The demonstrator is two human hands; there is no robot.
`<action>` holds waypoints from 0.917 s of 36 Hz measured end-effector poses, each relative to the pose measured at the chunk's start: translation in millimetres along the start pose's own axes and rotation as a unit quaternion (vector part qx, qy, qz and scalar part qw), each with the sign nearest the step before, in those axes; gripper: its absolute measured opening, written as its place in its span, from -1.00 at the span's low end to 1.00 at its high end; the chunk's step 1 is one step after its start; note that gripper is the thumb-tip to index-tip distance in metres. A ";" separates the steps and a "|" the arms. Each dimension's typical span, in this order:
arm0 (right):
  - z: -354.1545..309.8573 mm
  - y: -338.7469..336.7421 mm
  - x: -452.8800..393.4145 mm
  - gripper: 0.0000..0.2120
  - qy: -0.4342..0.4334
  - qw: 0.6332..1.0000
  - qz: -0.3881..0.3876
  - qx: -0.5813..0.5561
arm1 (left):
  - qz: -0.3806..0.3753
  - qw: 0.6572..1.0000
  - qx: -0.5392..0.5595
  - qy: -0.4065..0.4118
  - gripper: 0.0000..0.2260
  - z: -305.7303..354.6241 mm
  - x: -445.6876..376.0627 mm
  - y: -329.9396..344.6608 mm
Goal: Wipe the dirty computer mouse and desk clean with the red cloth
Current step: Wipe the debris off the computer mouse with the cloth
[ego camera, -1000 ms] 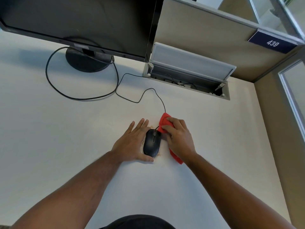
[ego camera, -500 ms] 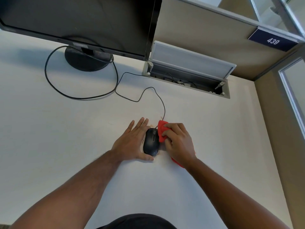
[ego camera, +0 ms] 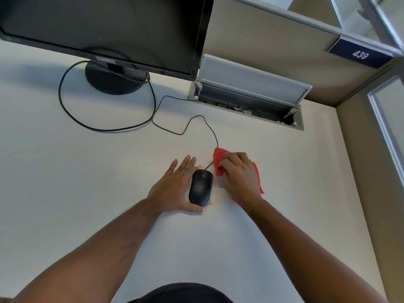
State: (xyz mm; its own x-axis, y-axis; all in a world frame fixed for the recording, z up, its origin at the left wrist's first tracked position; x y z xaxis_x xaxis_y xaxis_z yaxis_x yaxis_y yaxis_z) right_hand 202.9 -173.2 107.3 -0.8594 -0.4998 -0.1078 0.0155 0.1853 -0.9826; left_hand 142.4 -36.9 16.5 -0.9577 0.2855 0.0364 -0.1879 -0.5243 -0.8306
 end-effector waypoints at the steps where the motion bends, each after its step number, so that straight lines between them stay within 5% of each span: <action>1: -9.0 -2.9 3.0 -0.78 -0.035 0.999 0.021 -0.003 | 0.000 1.000 -0.002 0.000 0.15 0.0 -0.3 0.4; 3: -31.8 -3.8 14.1 -0.83 -0.139 0.989 0.045 -0.016 | -0.003 1.000 -0.011 0.000 0.20 -0.7 -0.9 1.8; 6: -53.2 22.9 34.9 -0.67 -0.250 0.968 -0.030 0.008 | -0.016 0.999 -0.041 0.006 0.29 -1.3 -0.7 5.8; 10: -31.4 34.2 18.9 -0.55 -0.161 0.984 -0.079 0.023 | -0.013 1.000 -0.028 0.001 0.25 -0.5 -0.1 2.6; 16: -4.7 10.3 -8.7 -0.80 -0.018 0.997 -0.045 -0.058 | -0.019 0.999 -0.024 -0.010 0.38 -3.8 -0.5 3.6; 19: -17.9 7.7 -13.4 -0.76 -0.050 0.994 -0.041 -0.085 | -0.022 0.999 -0.025 -0.015 0.46 -2.8 -0.4 3.1; 24: -50.1 29.6 -13.0 -0.80 -0.171 0.974 -0.140 -0.048 | -0.029 0.999 -0.005 -0.016 0.49 -2.1 -1.4 3.2; 33: -24.9 21.4 -24.1 -0.64 -0.076 0.986 -0.139 -0.051 | -0.030 0.999 -0.035 -0.015 0.47 -2.0 -0.7 3.4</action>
State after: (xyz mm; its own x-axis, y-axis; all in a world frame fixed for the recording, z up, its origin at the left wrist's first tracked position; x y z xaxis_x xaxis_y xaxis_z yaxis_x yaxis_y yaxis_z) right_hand 211.2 -136.2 92.7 -0.7374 -0.6621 0.1339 -0.2670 0.1036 -0.9581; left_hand 142.9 -37.4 12.6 -0.9515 0.2898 0.1033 -0.2306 -0.4494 -0.8631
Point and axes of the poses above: each hand's wrist, its own x-axis away from the middle knuckle, its own y-axis out of the palm, z = x × y, the point moved 10 cm from there along -x, towards the middle knuckle, and after that the axes turned 4 degrees about y, right-handed, at the moved point
